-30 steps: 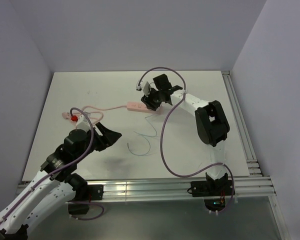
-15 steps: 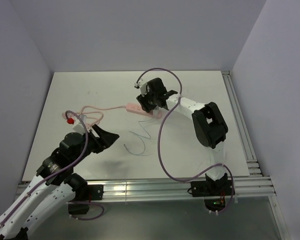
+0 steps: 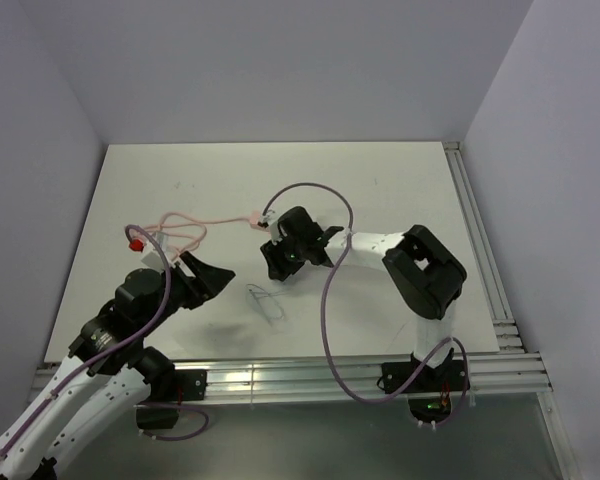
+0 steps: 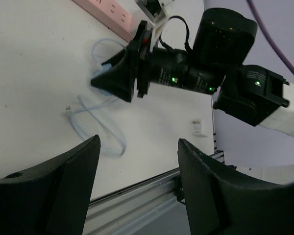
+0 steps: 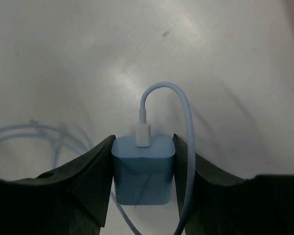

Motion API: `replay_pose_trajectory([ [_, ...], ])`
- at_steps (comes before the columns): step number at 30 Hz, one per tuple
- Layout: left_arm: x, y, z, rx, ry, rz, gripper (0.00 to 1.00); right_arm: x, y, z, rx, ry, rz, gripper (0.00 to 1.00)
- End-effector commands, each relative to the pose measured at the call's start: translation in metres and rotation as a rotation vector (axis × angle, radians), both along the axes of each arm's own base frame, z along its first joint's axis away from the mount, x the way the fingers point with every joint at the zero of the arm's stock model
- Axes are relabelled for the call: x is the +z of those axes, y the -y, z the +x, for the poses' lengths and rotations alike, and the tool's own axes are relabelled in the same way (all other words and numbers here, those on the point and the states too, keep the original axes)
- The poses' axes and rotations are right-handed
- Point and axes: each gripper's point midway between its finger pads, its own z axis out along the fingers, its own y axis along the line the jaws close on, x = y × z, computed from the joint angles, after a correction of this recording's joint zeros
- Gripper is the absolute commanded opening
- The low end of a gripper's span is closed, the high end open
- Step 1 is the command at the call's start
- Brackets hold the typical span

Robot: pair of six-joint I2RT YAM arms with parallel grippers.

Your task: Insert the plug

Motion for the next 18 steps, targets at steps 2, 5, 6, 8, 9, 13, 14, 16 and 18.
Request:
replay_pose_trajectory([
  [2, 0.016, -0.001, 0.002, 0.013, 0.034, -0.031, 0.69, -0.040, 0.051, -0.048, -0.145, -0.205, -0.185, 0.00],
  [5, 0.014, -0.004, 0.003, 0.026, 0.036, -0.027, 0.69, -0.018, 0.043, -0.033, -0.157, -0.094, -0.139, 0.00],
  [6, 0.013, -0.004, 0.003, 0.029, 0.035, -0.025, 0.69, -0.006, 0.037, -0.024, -0.159, -0.059, -0.120, 0.00],
  [8, 0.014, -0.005, 0.004, 0.032, 0.039, -0.020, 0.70, 0.015, 0.033, -0.012, -0.163, -0.001, -0.105, 0.00],
  [9, 0.014, -0.005, 0.005, 0.037, 0.037, -0.015, 0.70, 0.034, 0.027, 0.000, -0.173, 0.043, -0.092, 0.00],
  [13, 0.021, -0.006, 0.006, 0.037, 0.053, -0.006, 0.68, 0.104, 0.013, 0.026, -0.198, 0.179, 0.001, 0.00],
  [14, 0.023, -0.006, 0.006, 0.034, 0.061, -0.008, 0.67, 0.116, 0.011, 0.028, -0.204, 0.193, 0.022, 0.00],
  [16, 0.031, -0.002, 0.005, 0.004, 0.095, -0.015, 0.65, 0.148, 0.004, 0.032, -0.221, 0.223, 0.095, 0.00],
  [18, 0.043, 0.001, 0.004, -0.019, 0.130, -0.025, 0.64, 0.169, -0.004, 0.030, -0.229, 0.247, 0.181, 0.00],
])
